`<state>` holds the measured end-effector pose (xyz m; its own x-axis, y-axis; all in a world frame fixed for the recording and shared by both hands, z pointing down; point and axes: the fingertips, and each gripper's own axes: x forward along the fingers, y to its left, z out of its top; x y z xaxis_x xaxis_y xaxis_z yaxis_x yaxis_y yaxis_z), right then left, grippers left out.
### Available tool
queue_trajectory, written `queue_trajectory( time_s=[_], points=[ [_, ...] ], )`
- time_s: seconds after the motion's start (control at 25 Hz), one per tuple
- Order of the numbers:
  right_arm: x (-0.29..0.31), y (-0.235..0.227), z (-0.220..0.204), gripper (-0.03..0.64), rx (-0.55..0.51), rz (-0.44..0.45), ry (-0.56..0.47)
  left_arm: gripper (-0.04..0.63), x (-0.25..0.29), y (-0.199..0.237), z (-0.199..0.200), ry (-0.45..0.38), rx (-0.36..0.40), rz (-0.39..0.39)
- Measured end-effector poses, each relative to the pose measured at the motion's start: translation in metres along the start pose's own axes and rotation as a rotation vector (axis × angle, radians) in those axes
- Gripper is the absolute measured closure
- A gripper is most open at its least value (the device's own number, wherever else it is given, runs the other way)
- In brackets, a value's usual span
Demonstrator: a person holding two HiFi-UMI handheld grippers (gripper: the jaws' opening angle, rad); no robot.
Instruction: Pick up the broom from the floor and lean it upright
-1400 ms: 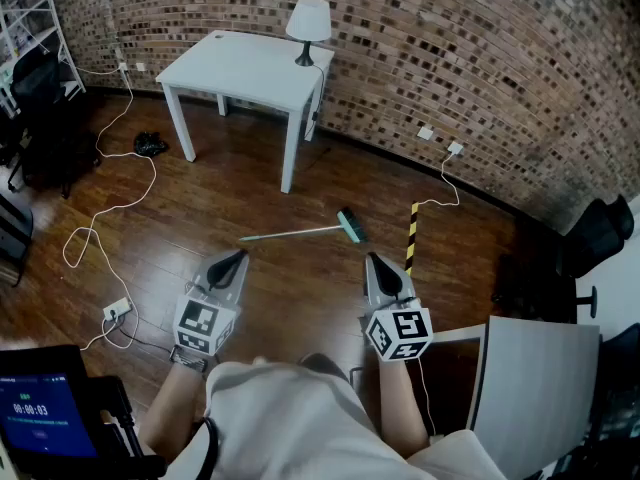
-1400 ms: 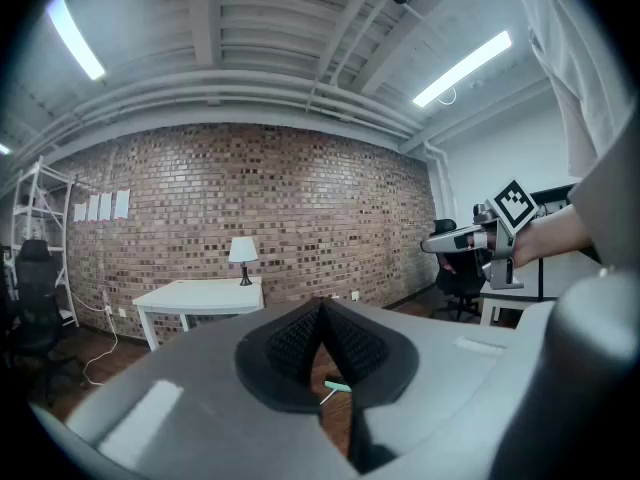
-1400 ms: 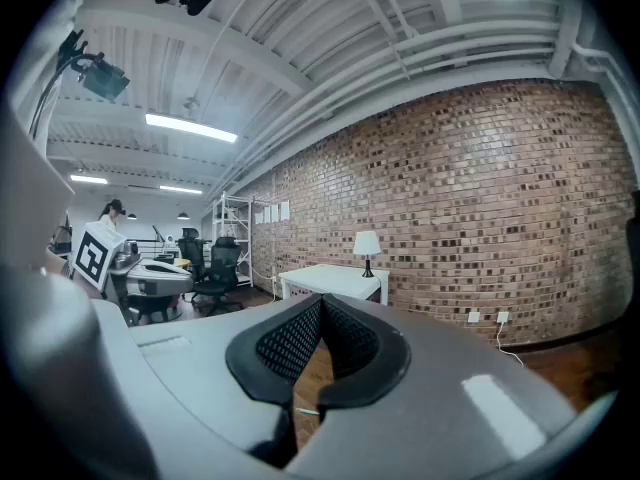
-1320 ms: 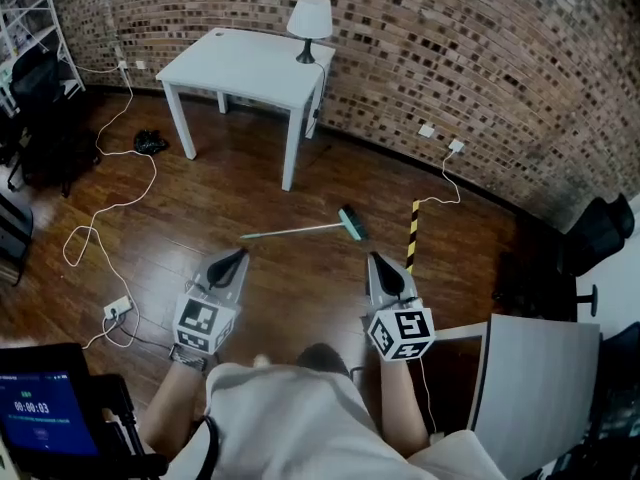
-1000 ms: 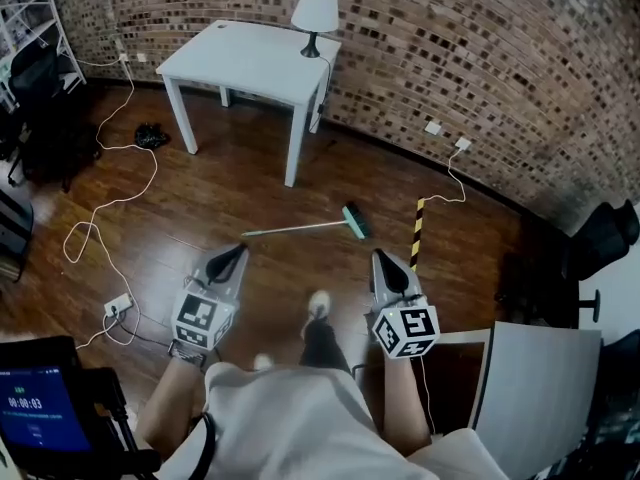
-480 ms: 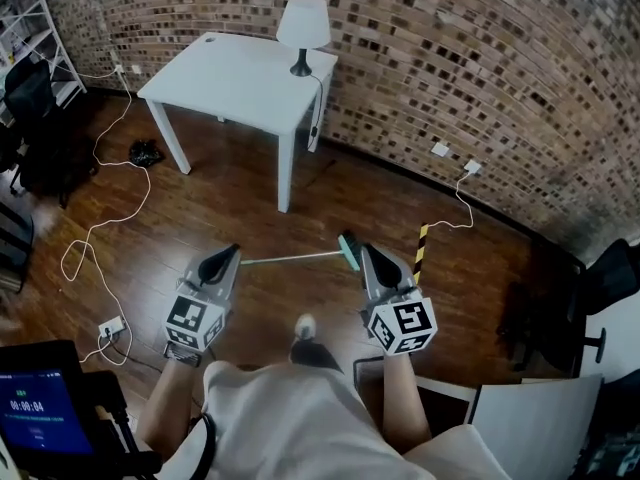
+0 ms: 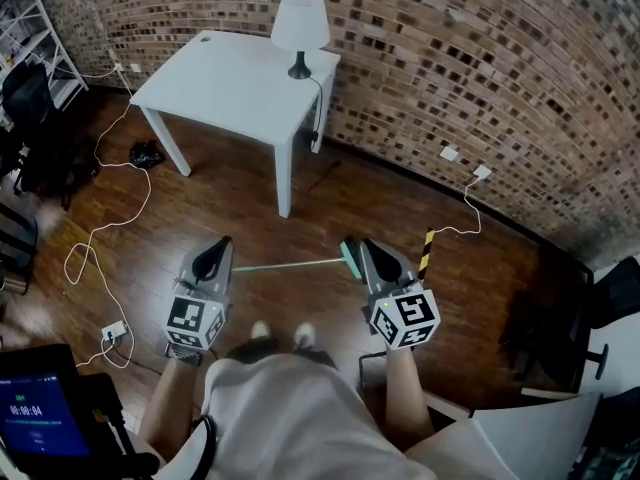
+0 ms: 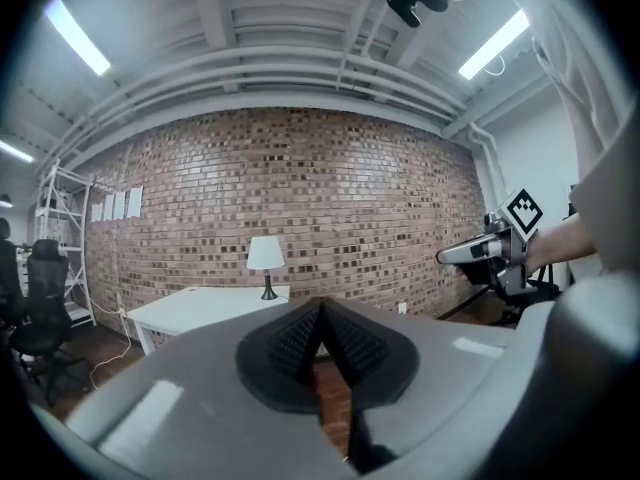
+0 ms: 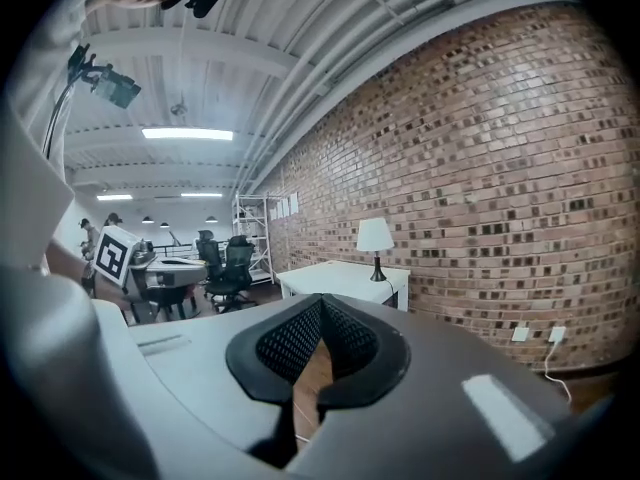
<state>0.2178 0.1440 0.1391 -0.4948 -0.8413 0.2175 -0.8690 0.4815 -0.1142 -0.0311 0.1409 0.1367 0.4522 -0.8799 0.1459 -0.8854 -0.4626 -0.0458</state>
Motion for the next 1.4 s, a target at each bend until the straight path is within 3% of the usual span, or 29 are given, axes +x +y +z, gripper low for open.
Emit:
queue_trajectory(
  time_s=[0.2, 0.52, 0.8, 1.0, 1.16, 1.4],
  points=[
    [0.016, -0.007, 0.0, 0.606, 0.043, -0.03, 0.011, 0.595, 0.015, 0.017, -0.002, 0.03, 0.037, -0.009],
    [0.054, 0.005, 0.0, 0.604, 0.007, -0.027, 0.039, 0.595, 0.028, 0.04, -0.015, 0.072, 0.048, -0.076],
    [0.08, 0.005, 0.005, 0.603, -0.037, -0.032, 0.056, 0.595, 0.03, 0.061, -0.027, 0.1, 0.053, -0.069],
    [0.113, 0.027, 0.002, 0.603, -0.061, 0.006, 0.091, 0.595, 0.025, 0.101, -0.039, 0.119, 0.035, -0.023],
    [0.14, 0.045, 0.0, 0.603, -0.066, 0.04, 0.098, 0.595, 0.021, 0.12, -0.05, 0.149, 0.056, -0.038],
    [0.178, 0.048, -0.021, 0.603, -0.098, 0.061, 0.147, 0.595, 0.02, 0.144, -0.086, 0.215, 0.027, -0.015]
  ],
)
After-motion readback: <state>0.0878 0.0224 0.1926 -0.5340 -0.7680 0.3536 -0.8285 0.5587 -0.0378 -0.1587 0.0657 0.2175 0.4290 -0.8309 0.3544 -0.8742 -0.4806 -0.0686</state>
